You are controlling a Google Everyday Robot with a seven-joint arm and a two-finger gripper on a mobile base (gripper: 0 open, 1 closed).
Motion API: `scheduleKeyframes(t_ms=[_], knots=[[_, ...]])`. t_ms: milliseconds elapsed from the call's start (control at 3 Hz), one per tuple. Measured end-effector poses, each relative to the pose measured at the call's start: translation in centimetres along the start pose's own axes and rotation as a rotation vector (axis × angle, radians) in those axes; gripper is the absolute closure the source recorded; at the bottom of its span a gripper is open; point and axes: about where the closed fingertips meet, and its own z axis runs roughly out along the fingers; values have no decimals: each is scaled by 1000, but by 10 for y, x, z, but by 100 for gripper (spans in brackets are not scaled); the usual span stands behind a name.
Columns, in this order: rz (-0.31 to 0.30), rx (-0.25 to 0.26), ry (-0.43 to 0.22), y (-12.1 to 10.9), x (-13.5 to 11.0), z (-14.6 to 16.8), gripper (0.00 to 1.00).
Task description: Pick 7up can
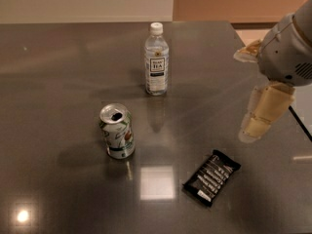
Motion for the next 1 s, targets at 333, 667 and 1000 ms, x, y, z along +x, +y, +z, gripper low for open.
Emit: scheduleKeyframes(t_ms=[333,667,1000], knots=[[-28,-29,-69,9,-19,16,0],[-45,-93,-182,16,-45,49,0],[-50,-117,-270,20,-71,75,0]])
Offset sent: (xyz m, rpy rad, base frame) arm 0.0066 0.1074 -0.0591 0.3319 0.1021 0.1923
